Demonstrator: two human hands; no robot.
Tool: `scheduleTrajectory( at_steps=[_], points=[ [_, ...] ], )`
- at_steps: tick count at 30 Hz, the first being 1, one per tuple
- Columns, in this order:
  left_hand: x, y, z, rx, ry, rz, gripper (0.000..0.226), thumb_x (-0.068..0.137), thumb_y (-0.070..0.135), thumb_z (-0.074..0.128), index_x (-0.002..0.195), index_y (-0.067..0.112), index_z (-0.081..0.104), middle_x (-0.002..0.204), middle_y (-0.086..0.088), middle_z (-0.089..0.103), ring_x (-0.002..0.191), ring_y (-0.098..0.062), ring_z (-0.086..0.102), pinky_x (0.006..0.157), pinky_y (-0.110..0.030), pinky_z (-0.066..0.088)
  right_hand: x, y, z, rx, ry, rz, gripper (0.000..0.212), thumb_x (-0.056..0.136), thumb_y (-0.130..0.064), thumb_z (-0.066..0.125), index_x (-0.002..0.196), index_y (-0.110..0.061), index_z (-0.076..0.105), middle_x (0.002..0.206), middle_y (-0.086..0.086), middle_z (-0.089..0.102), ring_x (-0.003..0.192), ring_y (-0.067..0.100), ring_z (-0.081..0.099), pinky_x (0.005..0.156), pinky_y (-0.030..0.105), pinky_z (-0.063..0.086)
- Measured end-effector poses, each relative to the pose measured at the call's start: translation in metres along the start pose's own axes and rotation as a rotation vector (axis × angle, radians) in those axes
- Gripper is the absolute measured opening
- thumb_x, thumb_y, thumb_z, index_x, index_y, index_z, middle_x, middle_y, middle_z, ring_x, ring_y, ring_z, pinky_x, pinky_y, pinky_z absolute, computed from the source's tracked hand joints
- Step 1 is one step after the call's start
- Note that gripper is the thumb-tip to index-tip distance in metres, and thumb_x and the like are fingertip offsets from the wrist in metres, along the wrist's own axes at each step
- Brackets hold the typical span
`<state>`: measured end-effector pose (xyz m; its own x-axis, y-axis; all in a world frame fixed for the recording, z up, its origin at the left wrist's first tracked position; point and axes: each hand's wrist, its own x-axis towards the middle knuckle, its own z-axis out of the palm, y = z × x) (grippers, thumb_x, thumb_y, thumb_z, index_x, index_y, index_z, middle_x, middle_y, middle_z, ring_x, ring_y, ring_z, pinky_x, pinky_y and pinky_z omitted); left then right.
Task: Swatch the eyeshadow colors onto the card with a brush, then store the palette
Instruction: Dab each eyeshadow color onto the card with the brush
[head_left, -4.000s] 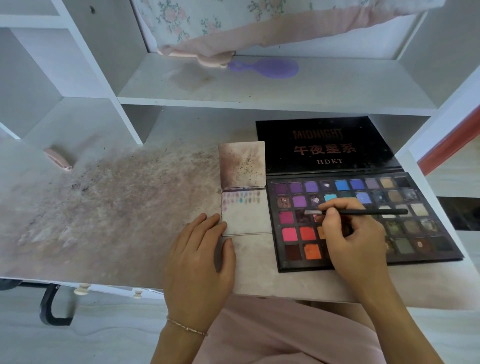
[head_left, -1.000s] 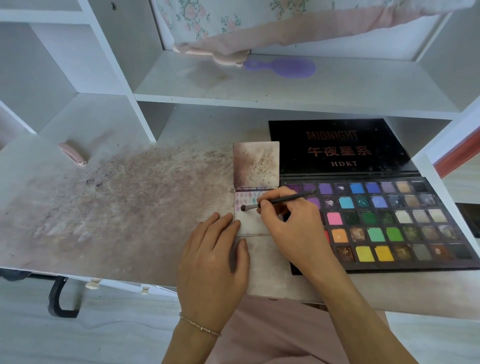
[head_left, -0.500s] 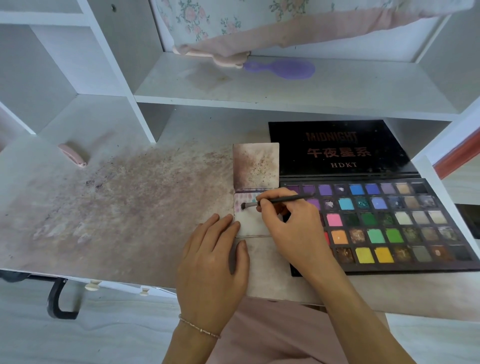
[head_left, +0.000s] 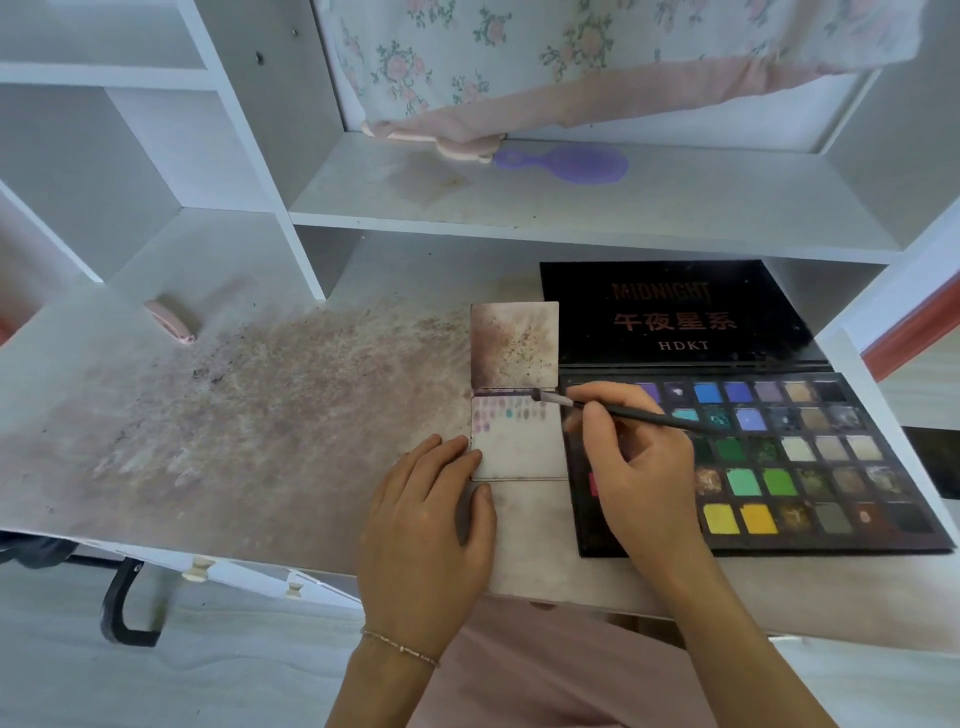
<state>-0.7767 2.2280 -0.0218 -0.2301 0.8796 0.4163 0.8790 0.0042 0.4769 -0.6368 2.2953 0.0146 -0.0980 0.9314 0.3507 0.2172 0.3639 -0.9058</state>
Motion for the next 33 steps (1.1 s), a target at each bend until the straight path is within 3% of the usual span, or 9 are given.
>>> scheduleTrajectory(
  at_steps=[7, 11, 16, 22, 28, 33],
  points=[
    [0.0, 0.0, 0.002, 0.0, 0.013, 0.007, 0.037, 0.083, 0.032, 0.044, 0.099, 0.01, 0.07, 0.107, -0.003, 0.068, 0.105, -0.022, 0.062, 0.093, -0.036, 0.046, -0.012, 0.01, -0.058, -0.171, 0.117, -0.121, 0.016, 0.087, -0.024, 0.041, 0.086, -0.035, 0.053, 0.079, -0.01, 0.058, 0.069, 0.006, 0.054, 0.058, 0.01, 0.042],
    [0.001, 0.0, 0.003, 0.024, 0.019, 0.007, 0.038, 0.084, 0.032, 0.043, 0.1, 0.01, 0.07, 0.107, -0.004, 0.068, 0.105, -0.023, 0.062, 0.092, -0.036, 0.047, -0.02, 0.022, -0.081, -0.204, 0.15, -0.042, 0.024, 0.084, -0.015, 0.048, 0.086, -0.038, 0.051, 0.078, -0.018, 0.06, 0.074, -0.003, 0.058, 0.062, 0.006, 0.045],
    [0.0, 0.0, 0.005, 0.014, 0.033, 0.009, 0.038, 0.084, 0.031, 0.043, 0.1, 0.008, 0.069, 0.108, -0.005, 0.067, 0.105, -0.026, 0.061, 0.091, -0.04, 0.048, -0.021, 0.028, -0.083, -0.247, 0.143, -0.029, 0.024, 0.081, -0.011, 0.05, 0.08, -0.035, 0.051, 0.077, -0.016, 0.057, 0.076, 0.0, 0.058, 0.064, 0.005, 0.044],
    [0.0, 0.001, 0.005, 0.034, 0.052, 0.013, 0.036, 0.084, 0.03, 0.044, 0.099, 0.009, 0.069, 0.107, -0.005, 0.067, 0.104, -0.025, 0.061, 0.088, -0.039, 0.049, -0.02, 0.028, -0.082, -0.261, 0.083, -0.001, 0.021, 0.081, -0.017, 0.051, 0.079, -0.037, 0.051, 0.076, -0.013, 0.06, 0.076, 0.006, 0.059, 0.065, 0.013, 0.047],
    [0.0, 0.0, 0.006, 0.037, 0.045, 0.011, 0.036, 0.084, 0.031, 0.044, 0.099, 0.01, 0.069, 0.108, -0.004, 0.067, 0.105, -0.024, 0.061, 0.089, -0.039, 0.049, -0.02, 0.029, -0.083, -0.293, 0.089, 0.04, 0.009, 0.078, -0.019, 0.05, 0.075, -0.026, 0.054, 0.07, -0.009, 0.058, 0.072, 0.006, 0.056, 0.059, 0.013, 0.045],
    [0.001, 0.001, 0.005, 0.037, 0.047, 0.011, 0.037, 0.083, 0.031, 0.043, 0.098, 0.01, 0.069, 0.107, -0.005, 0.068, 0.104, -0.025, 0.061, 0.089, -0.037, 0.047, -0.021, 0.026, -0.084, -0.274, 0.081, 0.025, 0.021, 0.082, -0.016, 0.052, 0.077, -0.035, 0.051, 0.075, -0.009, 0.06, 0.076, 0.005, 0.057, 0.065, 0.012, 0.046]
  ],
)
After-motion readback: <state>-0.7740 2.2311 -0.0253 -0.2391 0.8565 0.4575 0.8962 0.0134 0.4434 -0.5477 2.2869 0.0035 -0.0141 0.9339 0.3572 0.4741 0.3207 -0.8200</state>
